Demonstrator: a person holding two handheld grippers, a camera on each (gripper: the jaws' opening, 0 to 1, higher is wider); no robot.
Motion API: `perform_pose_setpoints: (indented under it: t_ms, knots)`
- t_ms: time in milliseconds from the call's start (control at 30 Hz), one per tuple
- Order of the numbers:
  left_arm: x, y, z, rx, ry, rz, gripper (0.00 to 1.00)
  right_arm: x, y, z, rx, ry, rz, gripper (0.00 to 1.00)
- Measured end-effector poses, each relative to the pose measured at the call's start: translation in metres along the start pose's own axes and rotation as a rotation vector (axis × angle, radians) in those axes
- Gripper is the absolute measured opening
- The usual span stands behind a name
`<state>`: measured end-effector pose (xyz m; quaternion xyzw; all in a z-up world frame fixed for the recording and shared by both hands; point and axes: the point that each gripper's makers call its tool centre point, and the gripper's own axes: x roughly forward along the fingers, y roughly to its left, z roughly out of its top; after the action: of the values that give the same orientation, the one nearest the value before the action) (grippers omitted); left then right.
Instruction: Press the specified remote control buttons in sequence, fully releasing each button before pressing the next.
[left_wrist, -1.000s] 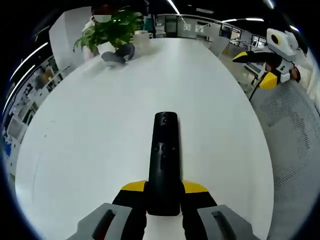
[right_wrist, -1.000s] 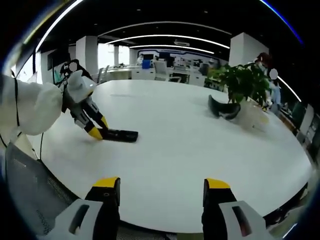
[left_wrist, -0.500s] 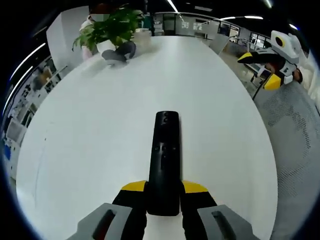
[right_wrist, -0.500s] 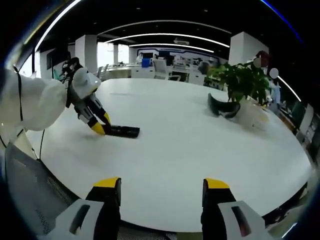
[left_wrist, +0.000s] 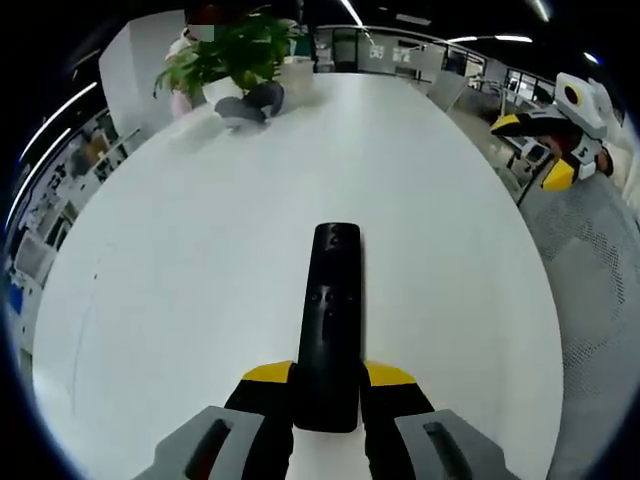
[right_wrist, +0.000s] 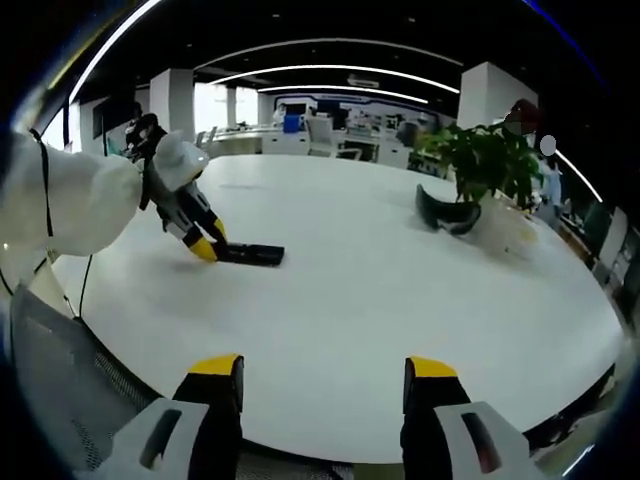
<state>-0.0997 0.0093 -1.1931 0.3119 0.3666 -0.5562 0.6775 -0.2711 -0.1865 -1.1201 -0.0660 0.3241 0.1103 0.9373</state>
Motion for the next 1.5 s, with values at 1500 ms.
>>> perform_pose_setpoints:
  t_ms: [1500]
  knots:
    - [0.007, 0.119, 0.015, 0.139, 0.156, 0.119, 0.23, 0.002, 0.005, -0.004, -0.001, 0.022, 0.034, 0.55]
